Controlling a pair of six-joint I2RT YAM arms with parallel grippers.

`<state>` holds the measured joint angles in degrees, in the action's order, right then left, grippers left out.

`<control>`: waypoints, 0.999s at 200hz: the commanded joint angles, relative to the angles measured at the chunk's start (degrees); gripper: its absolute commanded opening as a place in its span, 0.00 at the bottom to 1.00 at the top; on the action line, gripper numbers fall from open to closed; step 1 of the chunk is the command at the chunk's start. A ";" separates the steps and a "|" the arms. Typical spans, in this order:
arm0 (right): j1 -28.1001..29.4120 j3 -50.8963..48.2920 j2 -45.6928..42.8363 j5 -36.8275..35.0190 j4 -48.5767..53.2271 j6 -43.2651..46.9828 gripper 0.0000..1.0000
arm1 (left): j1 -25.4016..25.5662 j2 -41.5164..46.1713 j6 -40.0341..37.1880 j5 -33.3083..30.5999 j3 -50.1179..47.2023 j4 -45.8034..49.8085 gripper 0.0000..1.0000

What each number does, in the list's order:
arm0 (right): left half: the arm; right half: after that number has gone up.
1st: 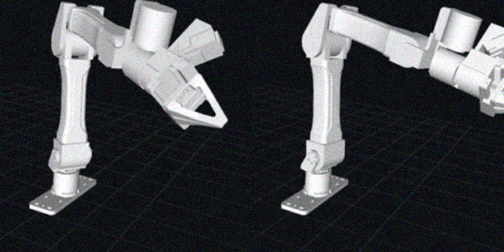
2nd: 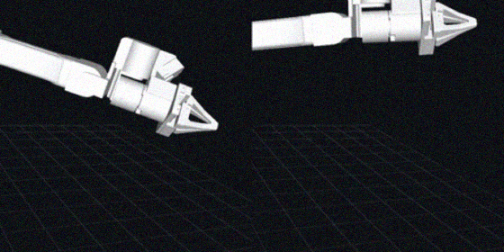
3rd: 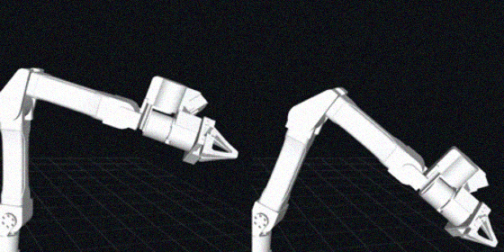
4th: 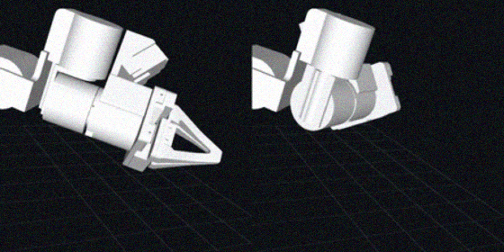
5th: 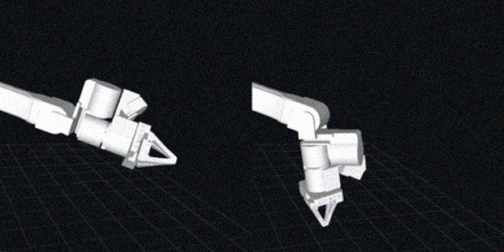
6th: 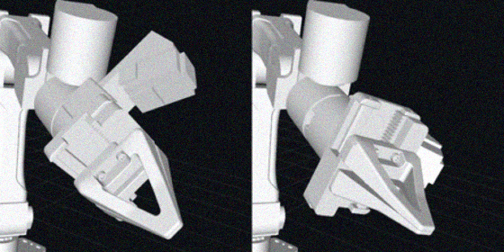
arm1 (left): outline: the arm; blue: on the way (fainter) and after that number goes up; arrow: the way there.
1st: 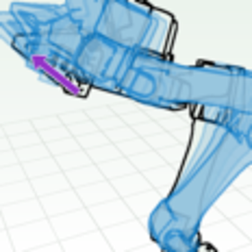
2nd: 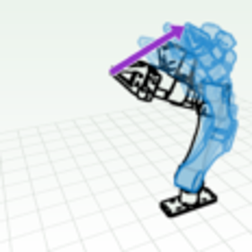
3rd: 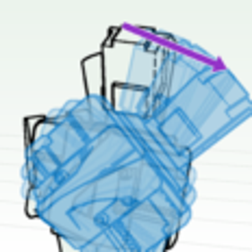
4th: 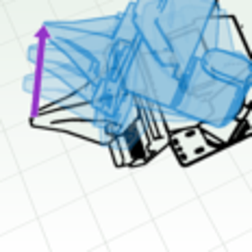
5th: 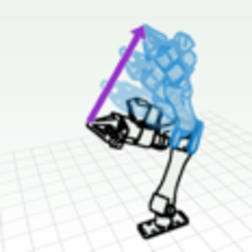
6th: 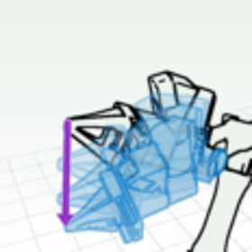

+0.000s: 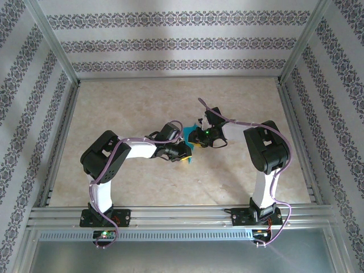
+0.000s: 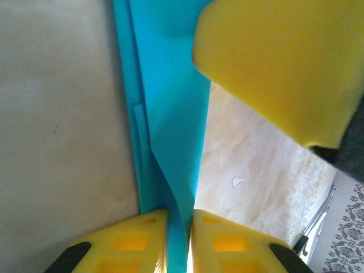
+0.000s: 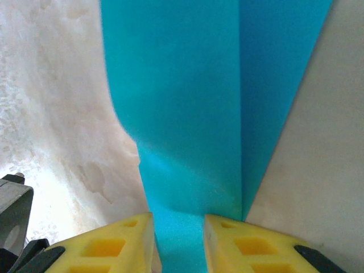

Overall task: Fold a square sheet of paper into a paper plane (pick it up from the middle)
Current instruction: Fold the wing for the fifth time at the center of the table.

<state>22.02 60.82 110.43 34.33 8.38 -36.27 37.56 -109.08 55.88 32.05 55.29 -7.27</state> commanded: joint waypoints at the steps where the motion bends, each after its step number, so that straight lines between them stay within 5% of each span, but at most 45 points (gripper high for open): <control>1: -0.03 0.18 2.68 -3.48 2.60 -0.38 0.35 | 0.24 -0.91 -0.21 -0.85 -1.64 0.88 0.14; 92: -1.54 0.49 0.12 1.64 0.07 1.61 0.36 | -2.28 -1.86 6.06 3.00 -7.73 -11.35 0.09; 200: 1.07 -3.44 -4.44 5.32 -1.40 4.81 0.35 | -2.67 -2.81 6.52 3.04 -7.62 -10.75 0.06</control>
<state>21.65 58.76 106.96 38.50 6.92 -32.88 35.48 -109.65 61.76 35.97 48.86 -20.18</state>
